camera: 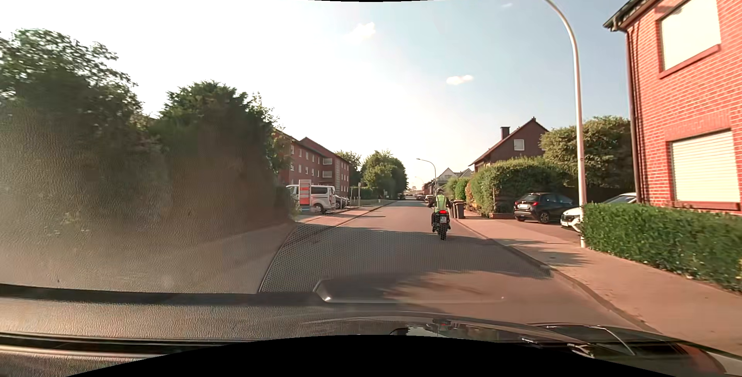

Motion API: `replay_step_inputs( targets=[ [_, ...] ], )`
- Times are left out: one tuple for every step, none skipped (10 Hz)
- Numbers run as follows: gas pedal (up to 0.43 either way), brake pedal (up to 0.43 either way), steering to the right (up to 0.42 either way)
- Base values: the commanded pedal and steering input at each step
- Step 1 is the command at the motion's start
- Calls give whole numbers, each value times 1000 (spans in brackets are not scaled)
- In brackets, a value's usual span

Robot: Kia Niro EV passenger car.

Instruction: Follow the waypoints while adhering to traffic rules and regulations

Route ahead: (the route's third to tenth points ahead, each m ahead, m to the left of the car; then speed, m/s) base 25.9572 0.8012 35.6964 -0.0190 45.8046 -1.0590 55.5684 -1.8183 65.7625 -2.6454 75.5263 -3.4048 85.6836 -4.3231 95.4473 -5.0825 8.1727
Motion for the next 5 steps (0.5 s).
replay_step_inputs(
  targets=[
    [531,0,43],
    [539,0,21],
    [591,0,14],
    [598,0,14],
    [610,0,12]
  ],
)
